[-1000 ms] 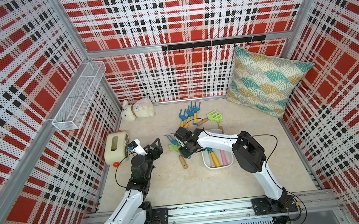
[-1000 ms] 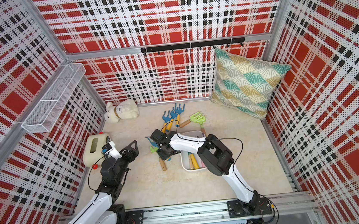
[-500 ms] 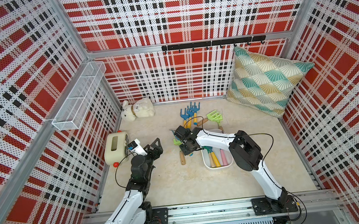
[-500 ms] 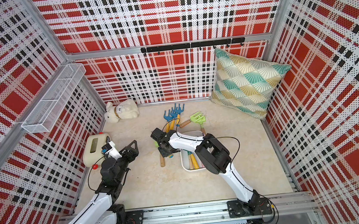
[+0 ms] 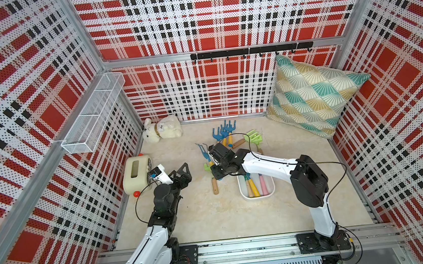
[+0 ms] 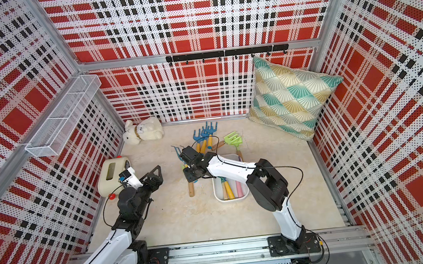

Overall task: Put the rake into the storage box
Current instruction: Pick up the rake at the center of the board, then place the rake in the storage box.

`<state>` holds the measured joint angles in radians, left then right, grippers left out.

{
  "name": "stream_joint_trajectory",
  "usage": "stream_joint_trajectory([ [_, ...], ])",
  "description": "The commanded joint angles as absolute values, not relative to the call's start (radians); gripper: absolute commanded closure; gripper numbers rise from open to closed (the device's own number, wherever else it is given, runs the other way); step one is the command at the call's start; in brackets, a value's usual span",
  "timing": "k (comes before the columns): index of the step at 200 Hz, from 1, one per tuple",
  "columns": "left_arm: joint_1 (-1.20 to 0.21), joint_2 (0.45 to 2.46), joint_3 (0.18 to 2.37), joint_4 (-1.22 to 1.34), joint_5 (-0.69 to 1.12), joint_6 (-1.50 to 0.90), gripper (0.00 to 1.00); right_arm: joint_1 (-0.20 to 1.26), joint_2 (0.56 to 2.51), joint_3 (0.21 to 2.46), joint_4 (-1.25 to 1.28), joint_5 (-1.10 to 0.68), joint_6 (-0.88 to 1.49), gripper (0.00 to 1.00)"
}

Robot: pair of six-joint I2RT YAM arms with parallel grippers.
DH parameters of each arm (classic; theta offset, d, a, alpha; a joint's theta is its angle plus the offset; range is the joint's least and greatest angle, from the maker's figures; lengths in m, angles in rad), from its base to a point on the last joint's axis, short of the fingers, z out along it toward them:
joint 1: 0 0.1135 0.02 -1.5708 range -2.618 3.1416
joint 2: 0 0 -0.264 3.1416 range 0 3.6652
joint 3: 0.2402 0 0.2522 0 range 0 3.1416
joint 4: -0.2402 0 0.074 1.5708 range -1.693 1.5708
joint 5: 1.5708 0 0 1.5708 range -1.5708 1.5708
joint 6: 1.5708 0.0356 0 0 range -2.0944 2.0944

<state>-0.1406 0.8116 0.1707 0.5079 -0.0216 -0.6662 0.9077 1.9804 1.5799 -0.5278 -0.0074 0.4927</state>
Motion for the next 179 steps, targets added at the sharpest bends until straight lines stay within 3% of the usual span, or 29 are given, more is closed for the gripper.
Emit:
stream_joint_trajectory([
  [1,-0.139,0.801,0.163,0.523,-0.012,-0.657,0.12,0.907,1.851,1.504,-0.472,0.006,0.528,1.00],
  [88,-0.149,0.779,0.152,0.531,-0.021,-0.655,0.12,0.858,1.400,1.075,-0.605,0.150,0.651,1.00],
  [179,-0.170,0.824,0.167,0.531,-0.021,-0.653,0.12,0.822,1.429,0.995,-0.735,0.290,0.708,1.00],
])
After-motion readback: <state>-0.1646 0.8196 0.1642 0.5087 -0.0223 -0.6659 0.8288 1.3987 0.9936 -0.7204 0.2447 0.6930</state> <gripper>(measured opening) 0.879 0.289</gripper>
